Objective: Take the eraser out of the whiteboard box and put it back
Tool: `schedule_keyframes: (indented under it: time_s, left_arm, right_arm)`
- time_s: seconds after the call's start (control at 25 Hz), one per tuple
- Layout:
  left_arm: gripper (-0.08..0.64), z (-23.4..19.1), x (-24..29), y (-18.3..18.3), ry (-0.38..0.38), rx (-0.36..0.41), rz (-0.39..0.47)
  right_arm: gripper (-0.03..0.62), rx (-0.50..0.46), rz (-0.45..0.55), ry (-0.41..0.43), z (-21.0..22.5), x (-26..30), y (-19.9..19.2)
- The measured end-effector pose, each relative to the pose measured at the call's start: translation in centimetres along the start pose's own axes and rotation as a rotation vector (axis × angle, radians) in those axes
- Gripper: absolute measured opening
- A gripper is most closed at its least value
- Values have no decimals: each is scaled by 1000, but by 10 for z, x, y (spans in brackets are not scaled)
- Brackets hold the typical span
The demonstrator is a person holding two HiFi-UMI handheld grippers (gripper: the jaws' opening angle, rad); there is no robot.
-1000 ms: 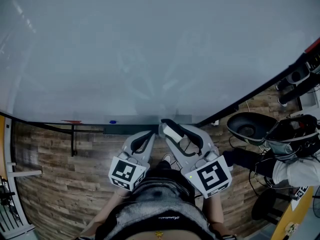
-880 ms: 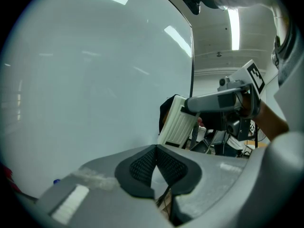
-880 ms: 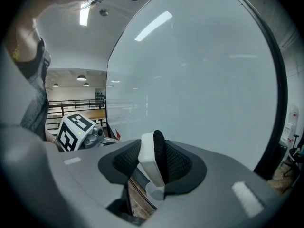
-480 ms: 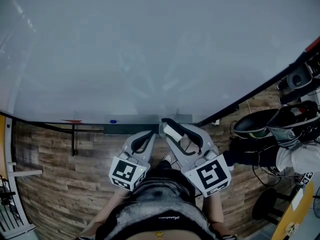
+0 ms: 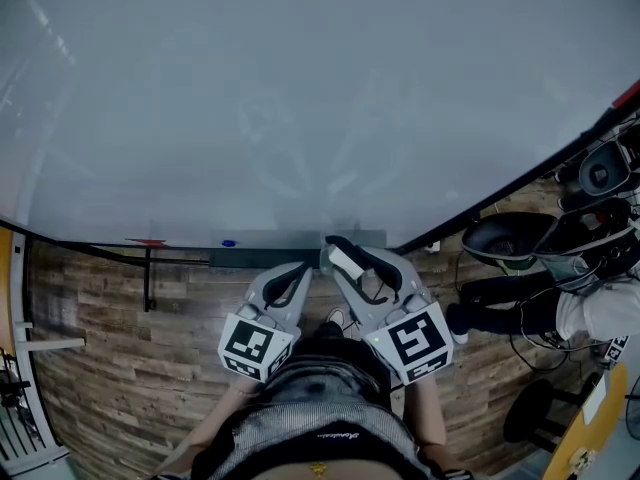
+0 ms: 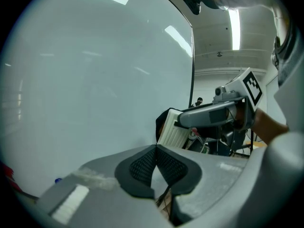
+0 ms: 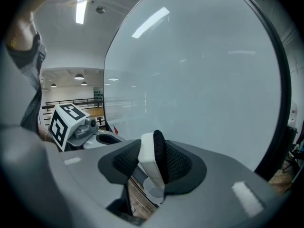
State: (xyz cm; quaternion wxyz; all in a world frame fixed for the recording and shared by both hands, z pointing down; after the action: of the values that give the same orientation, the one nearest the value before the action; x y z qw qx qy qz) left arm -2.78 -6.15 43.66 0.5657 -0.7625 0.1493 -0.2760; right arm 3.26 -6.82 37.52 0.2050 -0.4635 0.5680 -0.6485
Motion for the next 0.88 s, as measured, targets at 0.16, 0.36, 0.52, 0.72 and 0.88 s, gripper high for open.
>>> schedule_keyframes:
  time_s: [0.16,0.36,0.52,0.72,0.88]
  left_arm:
    - [2,-2,0,-1,8,8,5]
    - [2,-5,0,-7,9,3,-9]
    - [2,-7,1,-9,12,7,-7]
    - [2,-6,2,-9,14,1,-5]
    - [2,-4,2,-4,11,-8,4]
  right_arm:
    - [160,3,-30,-2,2,5,-11]
    - [161,-1,-53,5,0,13,-25]
    - [161,-18,-70,7,0,21,-38]
    - [161,-15,-80,21,1,27,-51]
    - [161,-12,-89,24,1,33,-61]
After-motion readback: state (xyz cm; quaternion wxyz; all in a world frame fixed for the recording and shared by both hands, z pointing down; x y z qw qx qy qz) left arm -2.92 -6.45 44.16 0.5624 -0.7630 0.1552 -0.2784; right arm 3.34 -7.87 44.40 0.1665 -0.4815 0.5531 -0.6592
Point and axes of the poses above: the fingertips, and each gripper's own axes: x forward along the fingers, z to its right, y out of its top, the point moved 1 cm from there along -x, backward along the fingers, and after that the axes turned 11 degrees about -y, right-handed, at the moved point
